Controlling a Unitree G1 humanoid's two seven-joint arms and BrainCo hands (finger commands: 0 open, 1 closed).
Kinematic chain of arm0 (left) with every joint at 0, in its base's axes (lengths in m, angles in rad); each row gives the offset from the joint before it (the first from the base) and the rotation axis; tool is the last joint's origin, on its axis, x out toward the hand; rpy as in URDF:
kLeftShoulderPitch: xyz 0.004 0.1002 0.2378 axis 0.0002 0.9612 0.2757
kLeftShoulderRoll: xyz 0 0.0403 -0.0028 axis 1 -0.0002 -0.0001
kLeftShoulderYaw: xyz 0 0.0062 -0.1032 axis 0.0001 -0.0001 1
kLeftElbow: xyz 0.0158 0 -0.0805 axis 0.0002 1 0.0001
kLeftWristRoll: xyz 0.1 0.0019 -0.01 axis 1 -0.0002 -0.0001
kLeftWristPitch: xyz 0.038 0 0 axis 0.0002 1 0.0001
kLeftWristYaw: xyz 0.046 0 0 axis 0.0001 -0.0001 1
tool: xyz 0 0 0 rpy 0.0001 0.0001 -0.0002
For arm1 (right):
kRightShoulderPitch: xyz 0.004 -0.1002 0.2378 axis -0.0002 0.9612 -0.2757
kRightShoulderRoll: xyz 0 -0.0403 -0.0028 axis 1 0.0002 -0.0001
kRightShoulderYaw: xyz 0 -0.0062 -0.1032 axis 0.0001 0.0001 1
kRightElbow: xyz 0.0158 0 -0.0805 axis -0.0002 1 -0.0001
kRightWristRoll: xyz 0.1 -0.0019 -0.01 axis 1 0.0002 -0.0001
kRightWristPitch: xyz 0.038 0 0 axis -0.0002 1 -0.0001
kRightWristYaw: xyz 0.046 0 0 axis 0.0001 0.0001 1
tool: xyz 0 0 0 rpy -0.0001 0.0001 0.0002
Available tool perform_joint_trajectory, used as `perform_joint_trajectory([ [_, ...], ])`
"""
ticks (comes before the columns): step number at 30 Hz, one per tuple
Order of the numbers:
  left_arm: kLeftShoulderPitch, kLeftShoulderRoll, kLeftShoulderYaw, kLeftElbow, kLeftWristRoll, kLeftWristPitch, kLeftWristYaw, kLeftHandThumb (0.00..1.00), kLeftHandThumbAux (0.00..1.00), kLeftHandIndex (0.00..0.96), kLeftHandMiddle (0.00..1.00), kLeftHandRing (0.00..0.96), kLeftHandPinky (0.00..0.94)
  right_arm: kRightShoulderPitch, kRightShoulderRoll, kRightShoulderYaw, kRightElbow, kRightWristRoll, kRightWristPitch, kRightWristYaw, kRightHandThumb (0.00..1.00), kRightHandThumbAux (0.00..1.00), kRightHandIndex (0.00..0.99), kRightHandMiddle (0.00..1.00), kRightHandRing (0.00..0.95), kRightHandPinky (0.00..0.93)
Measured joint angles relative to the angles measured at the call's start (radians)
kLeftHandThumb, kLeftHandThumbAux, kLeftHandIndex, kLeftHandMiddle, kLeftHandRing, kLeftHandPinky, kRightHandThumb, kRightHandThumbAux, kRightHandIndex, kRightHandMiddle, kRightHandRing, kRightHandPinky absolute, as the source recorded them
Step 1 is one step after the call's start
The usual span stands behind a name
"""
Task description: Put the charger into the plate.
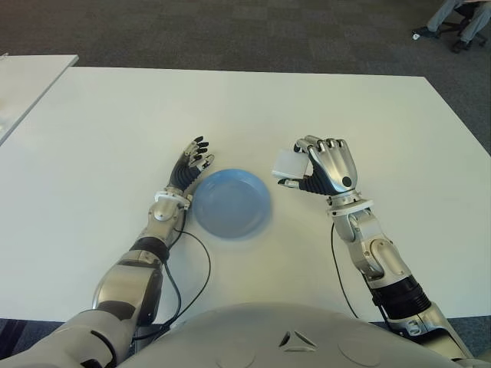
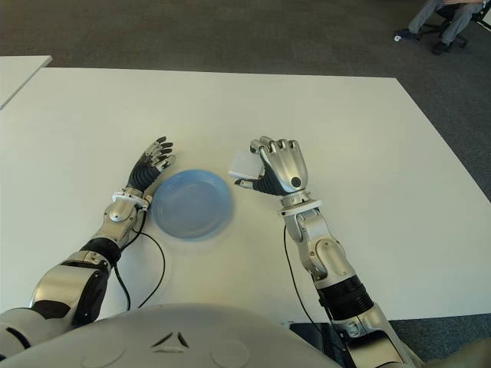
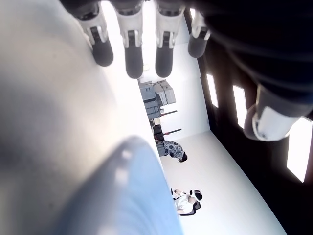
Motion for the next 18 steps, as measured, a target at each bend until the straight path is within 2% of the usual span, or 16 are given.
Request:
perform_joint_trajectory([
  [8, -0.003, -0.01, 0.011, 0.001, -0.006, 0.004, 0.003, 0.0, 0.499, 0.015, 0.172, 0.173, 0.149, -0.031, 0.031, 0.036, 0.009, -0.003, -0.008, 0.033, 0.74, 0.709, 0.44, 0.869, 0.871, 0.888],
  [18, -0.012, -0.029, 0.046, 0.012, -0.044, 0.005, -0.025, 0.0, 0.506, 0.018, 0.179, 0.174, 0.159, -0.066, 0.108, 0.125, 0.058, -0.037, -0.007, 0.065, 0.739, 0.709, 0.44, 0.865, 0.869, 0.888],
])
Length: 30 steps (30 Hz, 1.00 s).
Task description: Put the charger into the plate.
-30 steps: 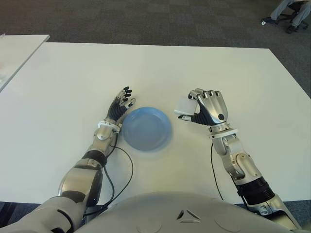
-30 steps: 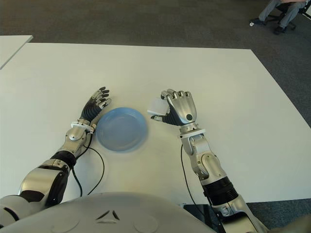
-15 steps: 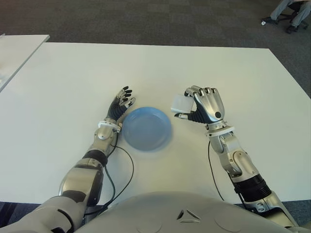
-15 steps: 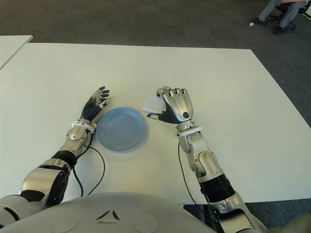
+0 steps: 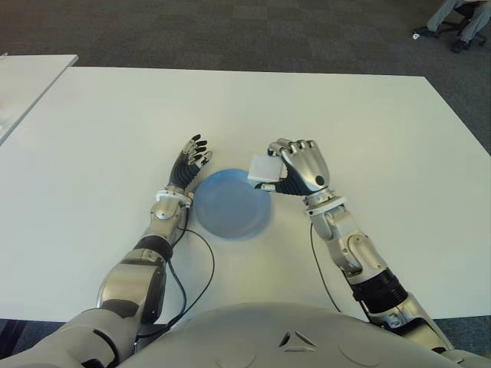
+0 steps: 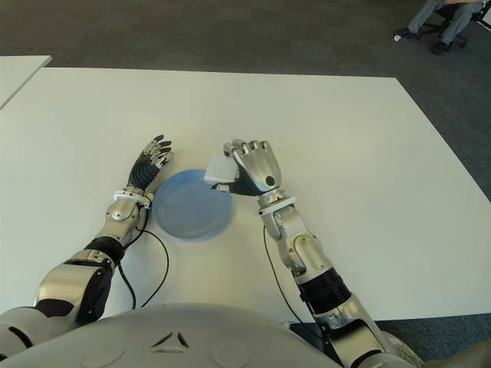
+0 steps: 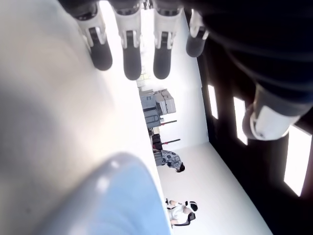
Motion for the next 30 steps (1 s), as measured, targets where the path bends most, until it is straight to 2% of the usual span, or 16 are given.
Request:
perform_joint_trajectory([
  [10, -0.001, -0.017, 0.03, -0.001, -0.031, -0.001, -0.023, 0.0, 0.51, 0.0, 0.2, 0.203, 0.203, -0.021, 0.049, 0.043, 0.035, -0.003, 0.01, 0.06, 0.738, 0.708, 0.441, 0.85, 0.86, 0.881],
  [17, -0.001, -0.038, 0.051, -0.006, -0.057, -0.006, -0.056, 0.0, 0.508, 0.0, 0.19, 0.195, 0.178, -0.036, 0.1, 0.079, 0.103, -0.004, 0.021, 0.058, 0.738, 0.708, 0.441, 0.849, 0.859, 0.88],
  [30, -0.006, -0.045, 0.073, -0.003, -0.066, 0.004, -0.095, 0.0, 0.488, 0.0, 0.181, 0.176, 0.133, -0.042, 0.144, 0.099, 0.106, 0.02, 0.033, 0.121, 0.738, 0.707, 0.441, 0.844, 0.855, 0.878],
])
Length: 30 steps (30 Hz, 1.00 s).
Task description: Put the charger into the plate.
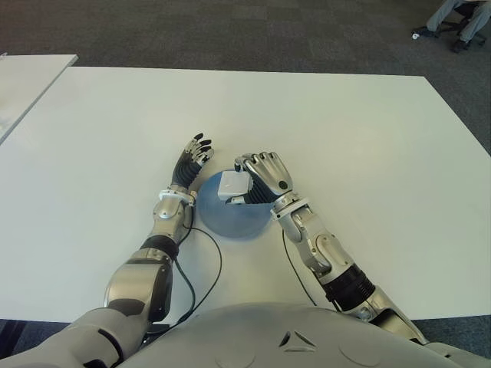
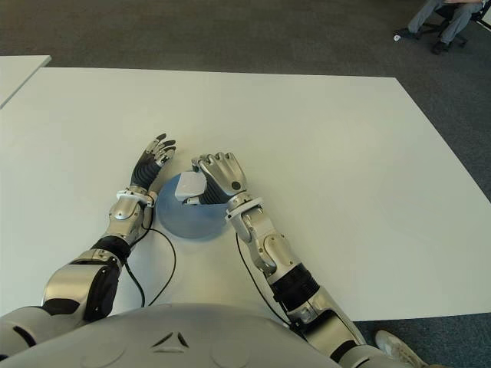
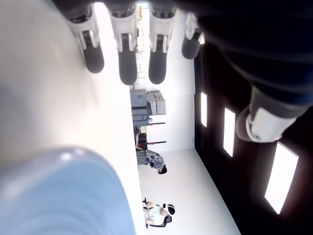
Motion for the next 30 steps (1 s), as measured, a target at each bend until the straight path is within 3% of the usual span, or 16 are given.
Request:
perform_joint_trajectory([
  [8, 0.0, 0.0, 0.0, 0.001, 0.002, -0.003, 0.0, 0.0, 0.496, 0.0, 0.178, 0.169, 0.123, -0.01, 0.041, 0.013, 0.08, 0.009, 0.007, -0.039, 0.733, 0.708, 0.441, 0.833, 0.838, 0.838],
  [17, 0.023, -0.011, -0.005, -0.033, 0.011, -0.021, 0.012, 0.0, 0.51, 0.0, 0.175, 0.18, 0.186, -0.02, 0.035, 0.018, 0.135, 0.009, 0.001, -0.124, 0.698, 0.709, 0.427, 0.695, 0.685, 0.658],
  [18, 0.024, -0.011, -0.004, -0.034, 0.01, -0.021, 0.012, 0.0, 0.515, 0.0, 0.171, 0.181, 0.195, -0.022, 0.031, 0.018, 0.138, 0.009, -0.001, -0.127, 0.592, 0.598, 0.385, 0.608, 0.606, 0.584],
  [19, 0.025, -0.011, -0.004, -0.035, 0.009, -0.021, 0.011, 0.0, 0.516, 0.0, 0.17, 0.181, 0.199, -0.024, 0.028, 0.019, 0.14, 0.009, -0.001, -0.127, 0.553, 0.558, 0.369, 0.577, 0.577, 0.557],
  [20, 0.025, -0.011, -0.003, -0.036, 0.008, -0.021, 0.011, 0.0, 0.521, 0.0, 0.166, 0.18, 0.202, -0.025, 0.024, 0.02, 0.142, 0.009, 0.0, -0.126, 0.482, 0.489, 0.294, 0.449, 0.454, 0.446],
  [21, 0.026, -0.011, -0.002, -0.038, 0.007, -0.021, 0.01, 0.0, 0.522, 0.0, 0.164, 0.18, 0.203, -0.026, 0.019, 0.02, 0.142, 0.009, 0.0, -0.12, 0.456, 0.464, 0.267, 0.403, 0.409, 0.406],
  [22, 0.027, -0.011, -0.001, -0.039, 0.006, -0.02, 0.008, 0.0, 0.526, 0.0, 0.157, 0.174, 0.197, -0.028, 0.016, 0.021, 0.142, 0.009, 0.0, -0.113, 0.413, 0.416, 0.2, 0.289, 0.297, 0.309],
  [24, 0.028, -0.011, 0.001, -0.04, 0.001, -0.019, 0.005, 0.0, 0.53, 0.0, 0.146, 0.164, 0.183, -0.03, 0.01, 0.022, 0.14, 0.011, 0.001, -0.09, 0.364, 0.36, 0.122, 0.155, 0.161, 0.185],
  [27, 0.028, -0.012, 0.002, -0.04, 0.0, -0.018, 0.004, 0.0, 0.53, 0.0, 0.128, 0.141, 0.15, -0.03, 0.001, 0.025, 0.131, 0.018, 0.002, -0.056, 0.329, 0.303, 0.05, 0.054, 0.056, 0.066],
  [30, 0.028, -0.012, 0.003, -0.04, 0.001, -0.018, 0.004, 0.0, 0.527, 0.0, 0.112, 0.119, 0.12, -0.03, -0.001, 0.025, 0.114, 0.027, 0.002, -0.03, 0.304, 0.247, 0.016, 0.017, 0.018, 0.021],
])
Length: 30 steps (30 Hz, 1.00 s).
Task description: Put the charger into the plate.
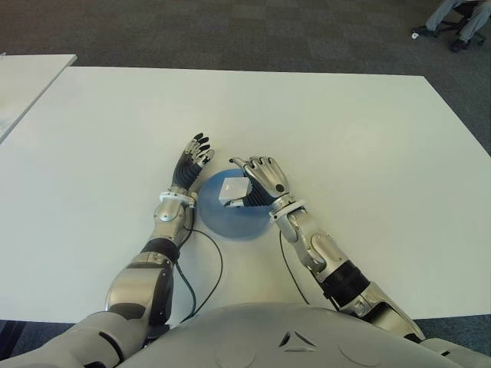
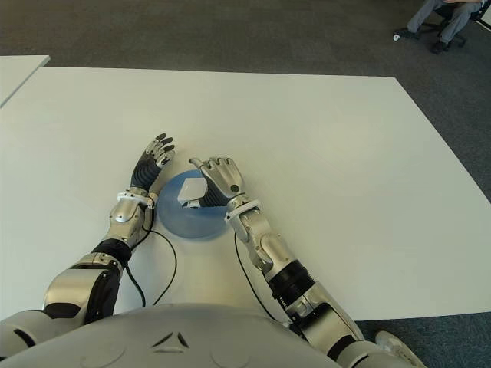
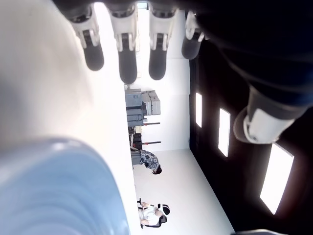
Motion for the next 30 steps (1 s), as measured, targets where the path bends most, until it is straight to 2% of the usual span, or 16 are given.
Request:
perform_joint_trajectory([
  [5, 0.0, 0.001, -0.002, 0.001, 0.003, 0.0, 0.004, 0.0, 0.511, 0.0, 0.105, 0.101, 0.068, 0.002, 0.002, 0.0, -0.027, 0.036, 0.0, 0.028, 0.284, 0.2, 0.002, 0.002, 0.002, 0.003],
  [11, 0.0, 0.005, -0.005, 0.001, 0.01, 0.0, 0.007, 0.0, 0.5, 0.0, 0.104, 0.095, 0.052, 0.012, 0.003, 0.003, -0.031, 0.067, -0.002, 0.036, 0.272, 0.172, 0.0, 0.0, 0.0, 0.0],
  [23, 0.0, 0.009, -0.006, 0.001, 0.01, 0.0, 0.012, 0.0, 0.484, 0.0, 0.122, 0.119, 0.111, 0.024, -0.05, 0.002, -0.076, 0.114, -0.041, 0.091, 0.234, 0.147, 0.0, 0.0, 0.0, 0.0],
  [30, 0.0, 0.011, -0.004, 0.001, 0.008, 0.003, -0.002, 0.0, 0.48, 0.0, 0.131, 0.129, 0.132, 0.029, -0.063, -0.007, -0.094, 0.126, -0.048, 0.096, 0.238, 0.143, 0.0, 0.0, 0.0, 0.0],
])
